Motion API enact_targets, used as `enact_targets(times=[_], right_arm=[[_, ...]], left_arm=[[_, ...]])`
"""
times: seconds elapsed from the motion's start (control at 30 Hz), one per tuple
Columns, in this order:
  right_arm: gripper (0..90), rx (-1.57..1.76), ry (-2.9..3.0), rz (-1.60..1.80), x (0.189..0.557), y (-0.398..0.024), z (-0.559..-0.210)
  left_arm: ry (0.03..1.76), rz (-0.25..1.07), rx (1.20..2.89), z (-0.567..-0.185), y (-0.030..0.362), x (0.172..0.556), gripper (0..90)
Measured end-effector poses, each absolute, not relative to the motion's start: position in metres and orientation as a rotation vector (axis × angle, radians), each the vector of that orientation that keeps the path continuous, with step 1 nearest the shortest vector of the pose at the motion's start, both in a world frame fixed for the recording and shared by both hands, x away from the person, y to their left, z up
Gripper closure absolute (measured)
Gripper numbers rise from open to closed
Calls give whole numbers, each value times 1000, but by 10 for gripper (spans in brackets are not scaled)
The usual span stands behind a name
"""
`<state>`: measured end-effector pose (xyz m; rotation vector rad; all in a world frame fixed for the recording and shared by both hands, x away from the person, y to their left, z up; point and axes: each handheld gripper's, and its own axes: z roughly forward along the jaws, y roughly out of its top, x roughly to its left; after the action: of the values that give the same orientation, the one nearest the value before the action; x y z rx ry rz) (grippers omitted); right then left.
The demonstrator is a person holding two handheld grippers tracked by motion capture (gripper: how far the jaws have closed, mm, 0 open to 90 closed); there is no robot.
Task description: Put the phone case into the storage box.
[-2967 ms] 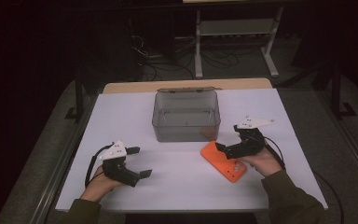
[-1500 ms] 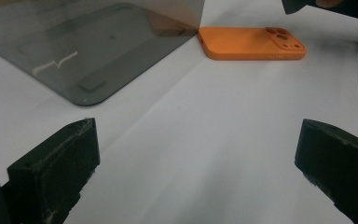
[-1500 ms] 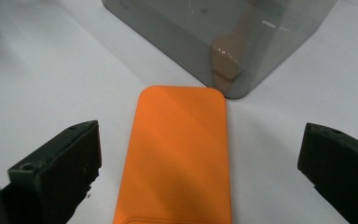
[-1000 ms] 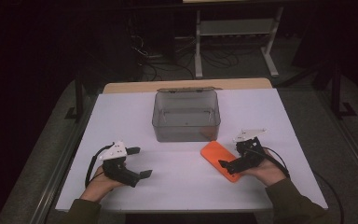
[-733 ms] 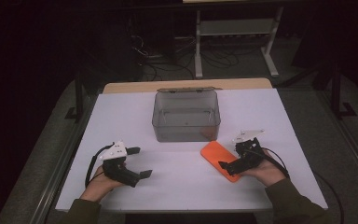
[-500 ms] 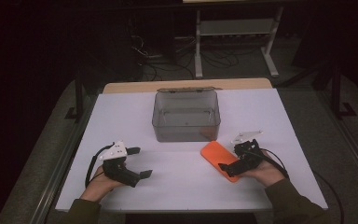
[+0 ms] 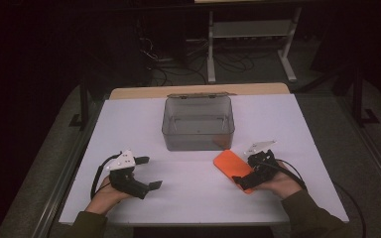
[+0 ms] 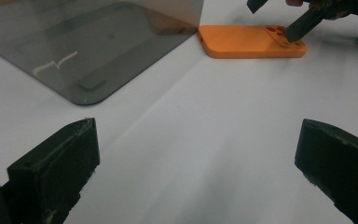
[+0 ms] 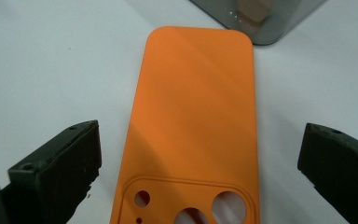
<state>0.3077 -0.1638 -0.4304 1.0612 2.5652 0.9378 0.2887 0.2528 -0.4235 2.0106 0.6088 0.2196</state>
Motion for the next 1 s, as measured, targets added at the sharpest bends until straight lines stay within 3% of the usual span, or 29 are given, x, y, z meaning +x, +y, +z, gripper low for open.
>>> enact_targets(times=[1.0], right_arm=[[0,1048,2635,798,308,-156,-443]], left_arm=[[605,224,2015,-424,252,288,0]])
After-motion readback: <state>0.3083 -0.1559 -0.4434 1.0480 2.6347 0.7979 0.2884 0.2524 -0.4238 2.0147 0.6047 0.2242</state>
